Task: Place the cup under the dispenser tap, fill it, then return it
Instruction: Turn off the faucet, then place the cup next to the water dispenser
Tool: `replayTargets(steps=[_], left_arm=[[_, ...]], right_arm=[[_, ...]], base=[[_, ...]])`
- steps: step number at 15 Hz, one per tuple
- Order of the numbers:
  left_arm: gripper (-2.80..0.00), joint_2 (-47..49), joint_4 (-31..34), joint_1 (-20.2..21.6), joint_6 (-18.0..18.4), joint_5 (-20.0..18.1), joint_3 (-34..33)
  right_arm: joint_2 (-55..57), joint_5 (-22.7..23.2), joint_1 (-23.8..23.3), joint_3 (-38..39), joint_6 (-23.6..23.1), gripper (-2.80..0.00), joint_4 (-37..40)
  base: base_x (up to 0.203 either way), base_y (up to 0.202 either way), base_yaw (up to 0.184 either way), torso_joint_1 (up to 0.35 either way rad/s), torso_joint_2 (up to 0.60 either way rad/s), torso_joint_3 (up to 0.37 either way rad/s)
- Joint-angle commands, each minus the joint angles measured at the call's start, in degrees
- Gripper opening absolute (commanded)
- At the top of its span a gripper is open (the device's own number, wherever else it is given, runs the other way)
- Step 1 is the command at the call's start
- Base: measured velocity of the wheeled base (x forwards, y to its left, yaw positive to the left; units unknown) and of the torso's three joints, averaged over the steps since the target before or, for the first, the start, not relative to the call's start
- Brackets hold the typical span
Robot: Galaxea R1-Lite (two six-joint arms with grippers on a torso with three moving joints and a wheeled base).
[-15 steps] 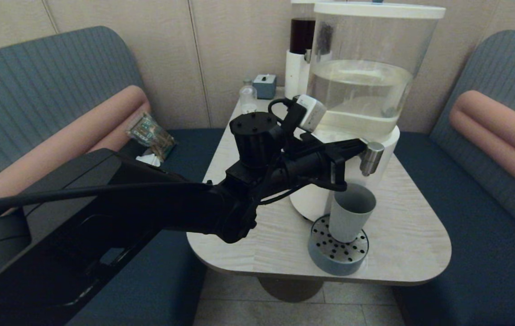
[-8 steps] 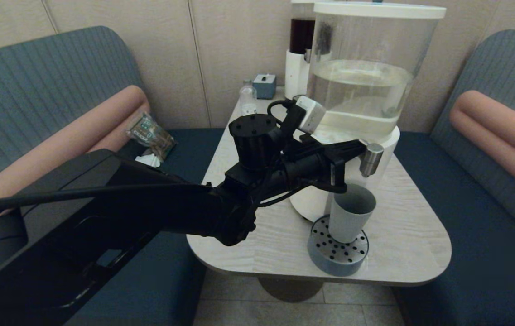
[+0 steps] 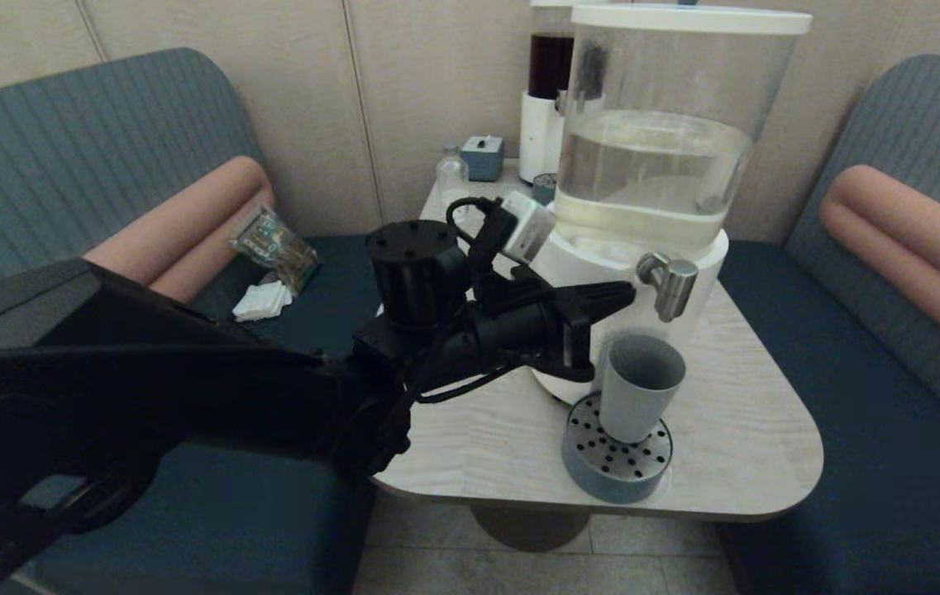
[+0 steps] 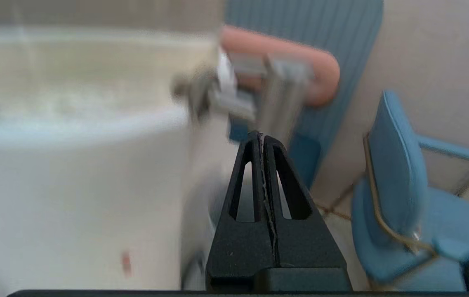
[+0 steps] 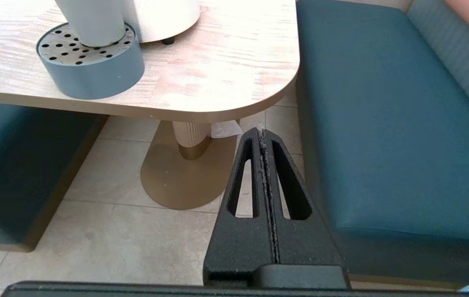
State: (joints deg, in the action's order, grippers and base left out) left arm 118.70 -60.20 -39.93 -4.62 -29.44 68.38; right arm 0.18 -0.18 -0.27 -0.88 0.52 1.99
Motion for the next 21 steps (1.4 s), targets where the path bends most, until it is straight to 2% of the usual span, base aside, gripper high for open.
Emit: replayTargets(steps=[1,5,8,9,11,14,21], left_arm=[[-2.80,-3.9,-1.5,0.5,-0.1,0.0,-6.1],[-2.80,-6.2,-12.3,1.5,-0.1,0.1,-22.3],[-2.80,-5.2,-21.6,2.0,0.0,0.1,-28.9],[0.00,-4.7,-22.5,2.0,0.3,0.1,-29.7],[0.00,-3.3,-25.1,2.0,1.4,0.1,-30.7],[0.00,0.2,-27.4,1.7,5.4,0.1,-31.1],[0.00,3.8,-27.5,1.3,6.9,0.1,-27.0]], right_arm=[[0.1,0.0,0.0,0.0,0.0,-2.80,0.0],[0.1,0.0,0.0,0.0,0.0,-2.80,0.0],[0.1,0.0,0.0,0.0,0.0,-2.80,0.0],[0.1,0.0,0.0,0.0,0.0,-2.80,0.0],[0.1,0.0,0.0,0.0,0.0,-2.80,0.0],[0.1,0.0,-0.1,0.0,0.0,-2.80,0.0],[0.1,0.0,0.0,0.0,0.0,-2.80,0.0]], base=[[0.000,0.000,0.000,0.000,0.00,0.000],[0.000,0.000,0.000,0.000,0.00,0.000],[0.000,0.000,0.000,0.000,0.00,0.000],[0.000,0.000,0.000,0.000,0.00,0.000],[0.000,0.000,0.000,0.000,0.00,0.000],[0.000,0.000,0.000,0.000,0.00,0.000],[0.000,0.000,0.000,0.000,0.00,0.000]])
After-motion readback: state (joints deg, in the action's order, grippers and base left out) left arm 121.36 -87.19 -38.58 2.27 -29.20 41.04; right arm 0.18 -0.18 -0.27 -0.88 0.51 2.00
